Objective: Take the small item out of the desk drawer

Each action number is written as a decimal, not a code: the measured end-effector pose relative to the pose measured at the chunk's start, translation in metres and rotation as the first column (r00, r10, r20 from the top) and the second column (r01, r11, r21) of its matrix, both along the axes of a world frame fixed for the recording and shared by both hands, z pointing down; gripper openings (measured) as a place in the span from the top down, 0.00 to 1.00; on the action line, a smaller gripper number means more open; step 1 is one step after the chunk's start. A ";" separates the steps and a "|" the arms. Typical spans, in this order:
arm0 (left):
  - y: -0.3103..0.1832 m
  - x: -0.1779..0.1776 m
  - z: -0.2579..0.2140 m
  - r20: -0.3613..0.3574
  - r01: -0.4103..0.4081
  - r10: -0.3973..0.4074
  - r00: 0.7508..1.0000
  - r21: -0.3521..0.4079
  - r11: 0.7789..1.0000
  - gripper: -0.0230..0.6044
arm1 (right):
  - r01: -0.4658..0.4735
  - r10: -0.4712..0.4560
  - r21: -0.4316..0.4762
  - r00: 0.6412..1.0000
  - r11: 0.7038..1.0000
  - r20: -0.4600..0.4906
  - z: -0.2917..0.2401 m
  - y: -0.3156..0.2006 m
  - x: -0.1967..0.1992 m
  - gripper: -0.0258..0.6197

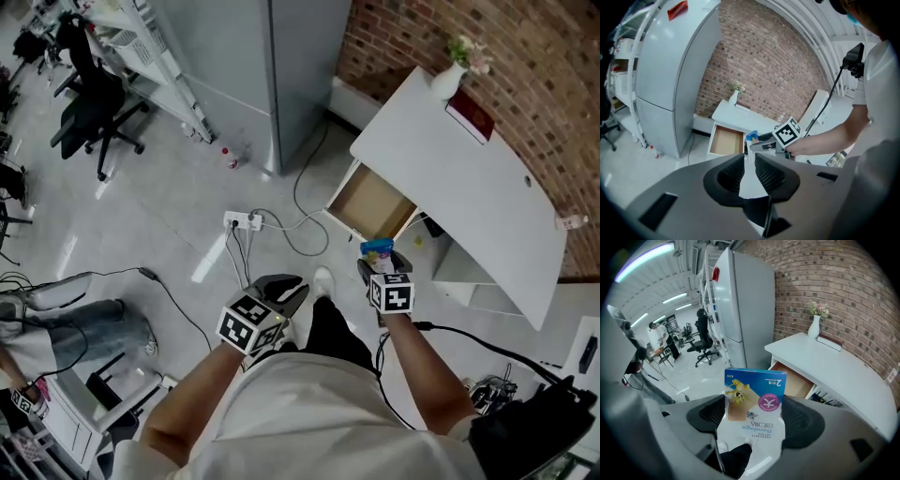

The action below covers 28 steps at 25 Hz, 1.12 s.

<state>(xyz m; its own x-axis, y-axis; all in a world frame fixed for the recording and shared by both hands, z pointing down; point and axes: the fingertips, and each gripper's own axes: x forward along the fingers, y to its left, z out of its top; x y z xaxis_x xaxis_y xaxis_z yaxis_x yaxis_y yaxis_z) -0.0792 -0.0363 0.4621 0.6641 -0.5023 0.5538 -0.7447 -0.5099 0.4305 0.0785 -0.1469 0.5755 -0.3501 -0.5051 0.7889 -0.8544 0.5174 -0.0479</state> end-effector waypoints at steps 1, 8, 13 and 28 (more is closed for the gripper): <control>0.005 -0.003 -0.003 0.006 -0.002 0.002 1.000 0.005 1.000 0.83 | -0.004 0.003 0.007 1.000 1.000 0.010 -0.010 0.008 0.000 0.40; 0.044 -0.019 -0.015 0.011 0.007 -0.008 1.000 0.018 1.000 0.83 | -0.035 0.031 0.039 0.996 0.999 0.082 -0.062 0.075 0.001 0.40; 0.062 -0.015 -0.022 0.013 -0.016 0.016 1.000 0.034 0.999 0.83 | -0.062 0.054 0.069 0.992 0.996 0.110 -0.092 0.112 0.012 0.40; 0.098 0.026 -0.033 0.020 -0.120 0.119 0.993 0.046 0.992 0.83 | -0.097 0.084 0.080 0.985 0.992 0.150 -0.131 0.186 0.032 0.40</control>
